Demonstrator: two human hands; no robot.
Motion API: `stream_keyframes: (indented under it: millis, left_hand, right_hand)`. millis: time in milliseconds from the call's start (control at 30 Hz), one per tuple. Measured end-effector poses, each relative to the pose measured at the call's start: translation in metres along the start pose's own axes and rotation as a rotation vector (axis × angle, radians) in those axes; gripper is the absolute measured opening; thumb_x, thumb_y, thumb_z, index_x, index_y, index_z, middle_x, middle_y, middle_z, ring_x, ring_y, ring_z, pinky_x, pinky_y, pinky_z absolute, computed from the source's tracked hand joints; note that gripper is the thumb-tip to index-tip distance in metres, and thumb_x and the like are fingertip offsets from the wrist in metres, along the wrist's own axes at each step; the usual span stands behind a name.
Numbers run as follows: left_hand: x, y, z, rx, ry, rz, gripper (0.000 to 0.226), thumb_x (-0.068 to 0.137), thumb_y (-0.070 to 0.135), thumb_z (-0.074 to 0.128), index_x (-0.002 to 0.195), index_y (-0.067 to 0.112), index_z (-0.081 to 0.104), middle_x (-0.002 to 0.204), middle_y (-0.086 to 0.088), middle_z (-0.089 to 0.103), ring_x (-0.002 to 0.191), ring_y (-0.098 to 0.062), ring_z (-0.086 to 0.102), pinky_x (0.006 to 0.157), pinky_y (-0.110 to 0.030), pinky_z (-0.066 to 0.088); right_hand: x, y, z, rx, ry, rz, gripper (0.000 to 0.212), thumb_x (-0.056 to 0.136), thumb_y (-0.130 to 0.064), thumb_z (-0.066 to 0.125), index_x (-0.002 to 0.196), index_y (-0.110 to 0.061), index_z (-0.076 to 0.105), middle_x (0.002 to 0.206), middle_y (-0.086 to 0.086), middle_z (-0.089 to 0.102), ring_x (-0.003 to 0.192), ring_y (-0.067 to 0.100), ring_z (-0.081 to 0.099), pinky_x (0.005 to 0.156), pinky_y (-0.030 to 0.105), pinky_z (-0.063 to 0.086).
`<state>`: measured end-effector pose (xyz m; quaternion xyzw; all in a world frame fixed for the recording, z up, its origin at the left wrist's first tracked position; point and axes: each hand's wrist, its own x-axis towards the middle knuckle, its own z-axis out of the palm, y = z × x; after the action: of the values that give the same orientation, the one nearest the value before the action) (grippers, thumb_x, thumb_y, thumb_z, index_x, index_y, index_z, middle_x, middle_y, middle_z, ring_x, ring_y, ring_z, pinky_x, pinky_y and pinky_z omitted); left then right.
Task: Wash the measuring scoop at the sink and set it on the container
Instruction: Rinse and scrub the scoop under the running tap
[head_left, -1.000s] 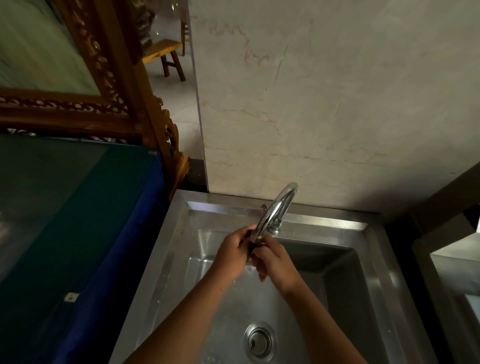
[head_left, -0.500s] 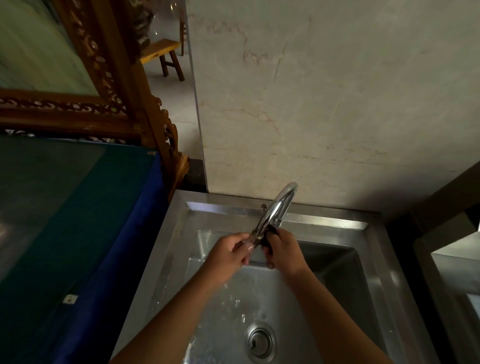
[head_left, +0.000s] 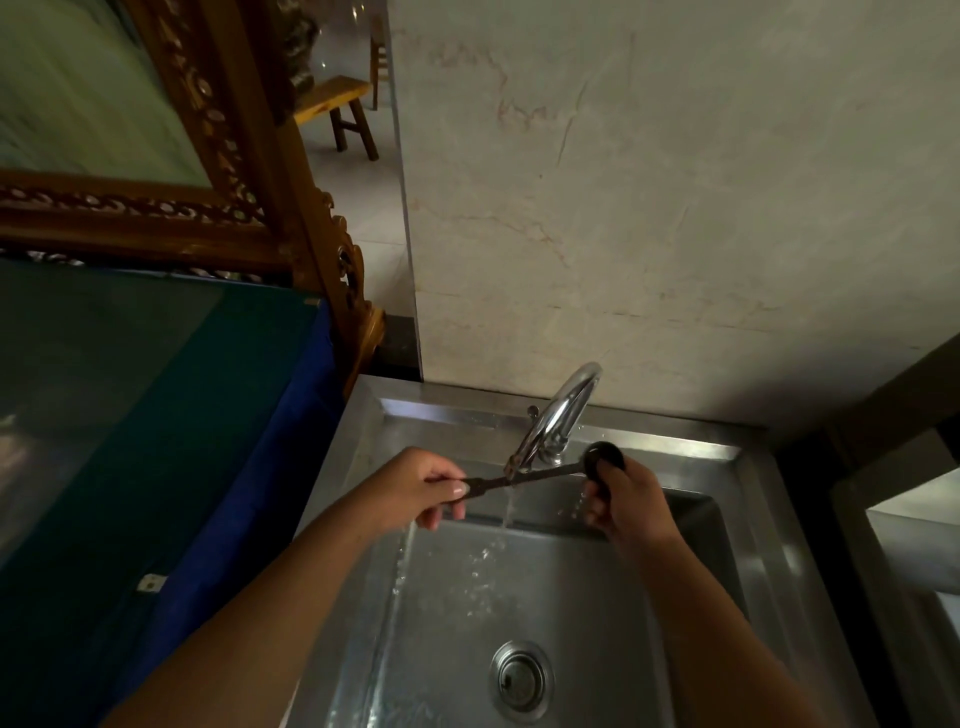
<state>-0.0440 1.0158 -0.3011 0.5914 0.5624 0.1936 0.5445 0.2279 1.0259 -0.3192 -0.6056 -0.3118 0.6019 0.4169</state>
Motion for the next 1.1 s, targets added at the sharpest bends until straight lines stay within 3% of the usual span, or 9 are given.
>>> stream_keyframes:
  millis: [200,300,500,600,700,800,867,967,1100]
  left_hand:
    - [0.003,0.003,0.006,-0.166,-0.026,0.004,0.02,0.093,0.008,0.059,0.111,0.012,0.069,0.091,-0.006,0.079,0.072,-0.019,0.073,0.064,-0.026,0.059]
    - [0.005,0.002,0.012,-0.164,-0.083,0.008,0.019,0.094,0.009,0.059,0.109,0.011,0.069,0.091,-0.009,0.079,0.078,-0.022,0.074,0.07,-0.03,0.06]
    - [0.009,0.01,0.03,0.005,-0.17,-0.008,0.012,0.095,0.017,0.057,0.095,0.014,0.068,0.08,-0.009,0.077,0.063,-0.02,0.069,0.068,-0.037,0.058]
    - [0.009,0.01,0.033,0.068,-0.212,-0.039,0.016,0.096,0.021,0.057,0.099,0.008,0.066,0.087,-0.013,0.077,0.066,-0.021,0.068,0.07,-0.036,0.058]
    - [0.004,0.006,0.042,-0.026,-0.226,-0.061,0.023,0.097,0.02,0.057,0.106,0.0,0.063,0.086,-0.015,0.074,0.063,-0.021,0.066,0.065,-0.031,0.056]
    - [0.002,0.005,0.055,-0.239,-0.181,-0.046,0.019,0.099,0.017,0.053,0.1,0.0,0.063,0.076,-0.01,0.072,0.054,-0.017,0.062,0.052,-0.025,0.053]
    - [0.004,0.004,0.062,-0.25,-0.111,-0.037,0.019,0.1,0.018,0.05,0.091,0.008,0.064,0.068,-0.006,0.067,0.045,-0.013,0.054,0.045,-0.023,0.044]
    - [0.001,-0.004,0.074,-0.34,-0.028,-0.074,0.024,0.1,0.022,0.05,0.083,0.014,0.064,0.058,0.0,0.055,0.04,-0.007,0.038,0.041,-0.02,0.029]
    - [-0.001,-0.013,0.092,-0.582,0.079,-0.156,0.036,0.102,0.032,0.045,0.076,0.012,0.061,0.047,0.007,0.047,0.035,-0.005,0.031,0.037,-0.02,0.022]
  right_hand:
    - [0.002,-0.006,-0.021,0.013,0.039,-0.012,0.025,0.101,-0.016,0.04,0.107,-0.002,0.06,0.055,0.0,0.056,0.042,0.011,0.045,0.044,0.027,0.041]
    - [-0.002,-0.01,-0.021,-0.037,0.071,-0.025,0.024,0.101,-0.015,0.039,0.105,-0.003,0.06,0.054,0.0,0.055,0.04,0.01,0.044,0.042,0.026,0.04]
    - [-0.02,-0.005,0.018,-0.104,0.072,0.006,0.021,0.102,-0.015,0.039,0.104,-0.006,0.058,0.061,0.003,0.052,0.042,0.01,0.044,0.045,0.026,0.04]
    - [-0.021,-0.004,0.031,-0.165,0.057,0.017,0.02,0.103,-0.015,0.039,0.107,-0.007,0.057,0.062,0.003,0.052,0.04,0.007,0.044,0.043,0.022,0.042]
    - [-0.022,0.0,0.04,-0.211,-0.008,0.014,0.02,0.103,-0.015,0.04,0.106,-0.006,0.058,0.06,0.002,0.054,0.042,0.008,0.046,0.043,0.022,0.042]
    - [-0.025,0.011,0.056,-0.354,-0.137,-0.026,0.025,0.101,-0.009,0.041,0.09,-0.006,0.063,0.054,-0.002,0.057,0.04,0.008,0.049,0.041,0.024,0.042]
    - [-0.026,0.021,0.064,-0.528,-0.145,-0.126,0.028,0.099,-0.008,0.043,0.08,-0.011,0.064,0.052,-0.004,0.059,0.044,0.007,0.054,0.043,0.022,0.042]
    - [-0.022,0.024,0.064,-0.76,-0.162,-0.19,0.024,0.099,-0.019,0.045,0.087,-0.014,0.064,0.07,-0.002,0.064,0.064,0.012,0.061,0.059,0.023,0.045]
    - [-0.012,0.003,0.054,-0.786,-0.342,-0.138,0.027,0.101,-0.027,0.044,0.083,-0.02,0.062,0.079,0.001,0.067,0.073,0.015,0.063,0.069,0.028,0.05]
